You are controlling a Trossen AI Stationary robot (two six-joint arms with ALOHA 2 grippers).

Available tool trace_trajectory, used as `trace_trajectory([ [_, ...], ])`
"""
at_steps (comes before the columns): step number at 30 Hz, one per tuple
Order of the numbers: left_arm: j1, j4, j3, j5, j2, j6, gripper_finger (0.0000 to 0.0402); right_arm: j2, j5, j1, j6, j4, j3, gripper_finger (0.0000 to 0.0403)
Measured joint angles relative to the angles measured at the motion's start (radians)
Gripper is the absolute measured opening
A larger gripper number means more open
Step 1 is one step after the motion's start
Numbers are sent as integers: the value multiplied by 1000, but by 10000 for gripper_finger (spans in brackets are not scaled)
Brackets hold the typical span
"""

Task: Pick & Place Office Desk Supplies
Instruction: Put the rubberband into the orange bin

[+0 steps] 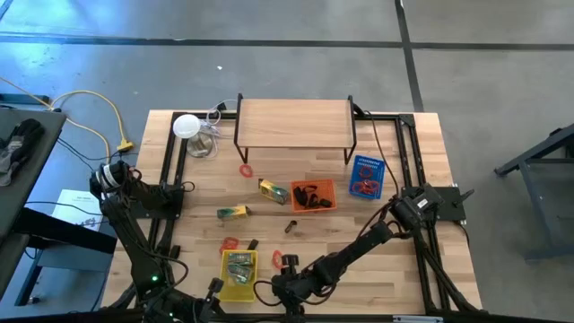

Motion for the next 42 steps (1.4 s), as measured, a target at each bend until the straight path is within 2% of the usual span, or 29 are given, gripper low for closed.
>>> trace_trajectory([
  [3, 0, 0, 0, 0, 0, 0, 120, 8, -8, -5, 8, -9, 0, 161],
  [6, 0, 0, 0, 0, 0, 0, 120, 9, -6, -5, 10, -11, 0, 129],
  [12, 0, 0, 0, 0, 0, 0, 120, -8, -7, -7, -3, -27, -3, 22],
  [18, -1, 0, 0, 1, 0, 0, 120, -61, 32, 23, -31, -45, -9, 3],
  [22, -1, 0, 0, 1, 0, 0, 120, -126, 177, 60, -57, -95, -6, 3],
  [25, -1, 0, 0, 1, 0, 0, 120, -176, 384, 89, -45, -183, -6, 3],
  [27, -1, 0, 0, 2, 0, 0, 120, -211, 561, 108, -4, -248, -6, 3],
  [30, -1, 0, 0, 2, 0, 0, 120, -244, 814, 117, 142, -380, -5, 3],
  [33, -1, 0, 0, 4, 0, 0, 120, -262, 912, 100, 382, -571, -5, 3],
  [35, -1, 0, 0, 4, 0, -2, 120, -266, 891, 71, 573, -696, -5, 3],
  [39, -1, 0, 0, 4, 0, -4, 120, -264, 723, -12, 949, -961, -18, 3],
  [42, -1, 0, 0, 4, 0, -4, 120, -262, 607, -86, 1057, -1000, -69, 3],
])
